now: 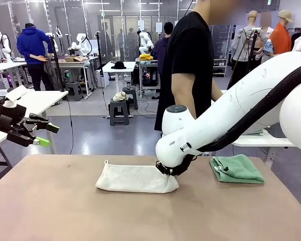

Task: Fold the towels and place them in the basket.
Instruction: When a person lays out a Towel with hook on the table, fold it in half twice.

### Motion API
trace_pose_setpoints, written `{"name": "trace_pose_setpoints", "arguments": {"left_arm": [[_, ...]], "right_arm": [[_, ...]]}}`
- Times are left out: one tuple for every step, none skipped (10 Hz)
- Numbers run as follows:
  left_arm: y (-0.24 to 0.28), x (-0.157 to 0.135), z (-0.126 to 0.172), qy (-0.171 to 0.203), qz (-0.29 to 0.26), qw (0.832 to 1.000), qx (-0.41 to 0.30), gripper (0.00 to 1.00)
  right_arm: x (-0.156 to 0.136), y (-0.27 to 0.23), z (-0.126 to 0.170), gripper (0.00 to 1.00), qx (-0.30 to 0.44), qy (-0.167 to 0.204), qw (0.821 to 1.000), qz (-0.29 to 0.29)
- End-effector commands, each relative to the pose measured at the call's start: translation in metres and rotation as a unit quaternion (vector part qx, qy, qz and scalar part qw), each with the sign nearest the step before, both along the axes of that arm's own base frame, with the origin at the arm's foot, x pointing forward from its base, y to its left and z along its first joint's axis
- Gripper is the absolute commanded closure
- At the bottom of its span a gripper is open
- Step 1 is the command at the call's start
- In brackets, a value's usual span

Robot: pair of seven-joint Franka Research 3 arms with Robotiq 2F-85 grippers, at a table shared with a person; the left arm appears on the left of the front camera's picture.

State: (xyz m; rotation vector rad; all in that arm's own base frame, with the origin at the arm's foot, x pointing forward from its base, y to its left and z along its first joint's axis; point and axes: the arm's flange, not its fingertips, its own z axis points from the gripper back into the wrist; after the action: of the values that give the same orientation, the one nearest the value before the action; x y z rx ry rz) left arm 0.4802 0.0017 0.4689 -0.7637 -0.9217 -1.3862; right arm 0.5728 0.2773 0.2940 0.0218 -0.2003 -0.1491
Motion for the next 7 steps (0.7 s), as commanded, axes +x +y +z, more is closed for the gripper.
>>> {"name": "trace_pose_setpoints", "arguments": {"left_arm": [[0.0, 0.0, 0.002, 0.002, 0.0, 1.0, -0.003, 0.0], [0.0, 0.0, 0.002, 0.002, 0.0, 1.0, -0.003, 0.0], [0.0, 0.0, 0.002, 0.002, 0.0, 1.0, -0.003, 0.0], [0.0, 0.0, 0.002, 0.002, 0.0, 1.0, -0.003, 0.0], [0.0, 0.0, 0.002, 0.002, 0.0, 1.0, -0.003, 0.0], [0.0, 0.0, 0.002, 0.002, 0.0, 1.0, -0.003, 0.0], [0.0, 0.0, 0.002, 0.002, 0.0, 1.0, -0.003, 0.0]], "right_arm": [[-0.001, -0.018, 0.0, 1.0, -0.008, 0.009, 1.0, 0.006], [-0.003, -0.031, 0.003, 1.0, -0.012, 0.008, 1.0, 0.018], [-0.006, -0.046, 0.009, 1.0, -0.016, 0.013, 0.999, 0.029], [-0.01, -0.061, 0.018, 1.0, -0.021, 0.017, 0.999, 0.043], [-0.013, -0.07, 0.029, 1.0, -0.023, 0.016, 0.998, 0.05], [-0.017, -0.071, 0.044, 1.0, -0.027, 0.005, 0.998, 0.054], [-0.02, -0.064, 0.062, 1.0, -0.035, -0.01, 0.997, 0.064]]}}
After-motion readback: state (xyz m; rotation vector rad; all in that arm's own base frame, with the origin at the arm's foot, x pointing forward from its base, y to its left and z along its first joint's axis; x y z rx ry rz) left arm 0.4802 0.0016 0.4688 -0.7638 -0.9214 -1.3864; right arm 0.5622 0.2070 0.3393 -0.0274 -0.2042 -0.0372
